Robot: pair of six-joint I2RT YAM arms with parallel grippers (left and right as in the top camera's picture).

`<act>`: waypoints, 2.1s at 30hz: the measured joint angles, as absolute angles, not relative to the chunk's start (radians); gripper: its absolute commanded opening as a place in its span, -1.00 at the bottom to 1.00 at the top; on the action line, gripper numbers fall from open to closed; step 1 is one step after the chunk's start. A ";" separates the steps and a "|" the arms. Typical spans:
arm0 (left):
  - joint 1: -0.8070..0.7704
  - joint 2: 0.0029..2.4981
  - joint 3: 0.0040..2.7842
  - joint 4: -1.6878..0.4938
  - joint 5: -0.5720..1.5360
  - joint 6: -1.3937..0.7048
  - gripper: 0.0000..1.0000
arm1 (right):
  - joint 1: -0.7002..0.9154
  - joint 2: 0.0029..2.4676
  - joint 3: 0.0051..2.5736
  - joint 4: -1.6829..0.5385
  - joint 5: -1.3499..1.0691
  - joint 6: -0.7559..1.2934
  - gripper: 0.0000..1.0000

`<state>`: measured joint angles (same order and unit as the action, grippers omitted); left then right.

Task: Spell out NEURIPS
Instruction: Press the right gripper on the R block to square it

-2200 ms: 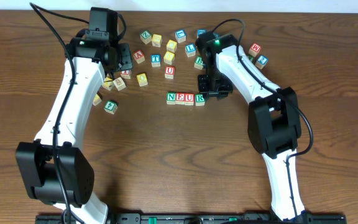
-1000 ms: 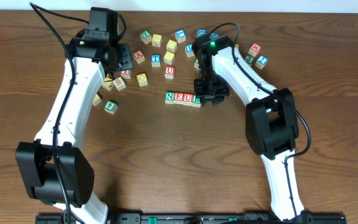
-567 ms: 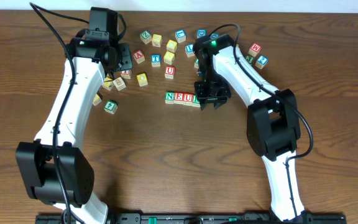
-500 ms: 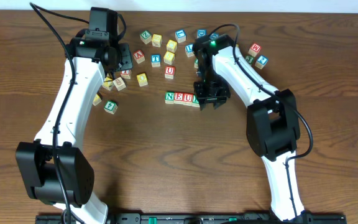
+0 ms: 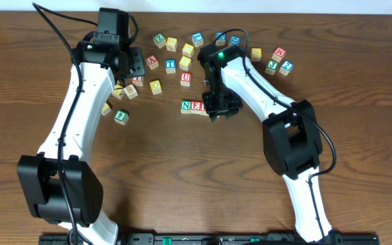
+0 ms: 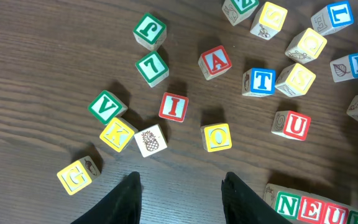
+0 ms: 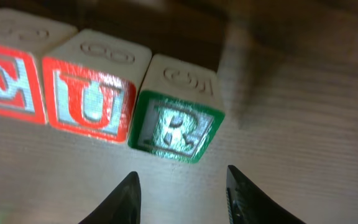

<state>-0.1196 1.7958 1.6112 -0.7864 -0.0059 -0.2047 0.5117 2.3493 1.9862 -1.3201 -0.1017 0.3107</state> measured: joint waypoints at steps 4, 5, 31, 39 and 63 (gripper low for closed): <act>-0.120 1.796 1.611 -0.786 -0.006 -0.204 -0.17 | 0.511 2.349 1.980 -1.299 -0.072 0.319 -0.25; -0.120 1.796 1.611 -0.786 -0.006 -0.205 -0.17 | 0.511 2.349 1.974 -1.292 -0.068 0.321 -0.27; -0.120 1.796 1.611 -0.786 -0.006 -0.205 -0.17 | 0.511 2.349 1.926 -1.216 -0.048 0.326 -0.27; -0.120 1.796 1.611 -0.786 -0.006 -0.205 -0.16 | 0.511 2.349 1.926 -1.213 -0.048 0.326 -0.31; -0.120 1.796 1.611 -0.775 -0.006 -0.204 -0.17 | 0.467 2.218 1.956 -1.123 -0.067 0.329 -0.66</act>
<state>-0.1196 1.7958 1.6112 -0.7753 -0.0059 -0.2043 0.4675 2.2181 1.9556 -1.1233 -0.0673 0.3290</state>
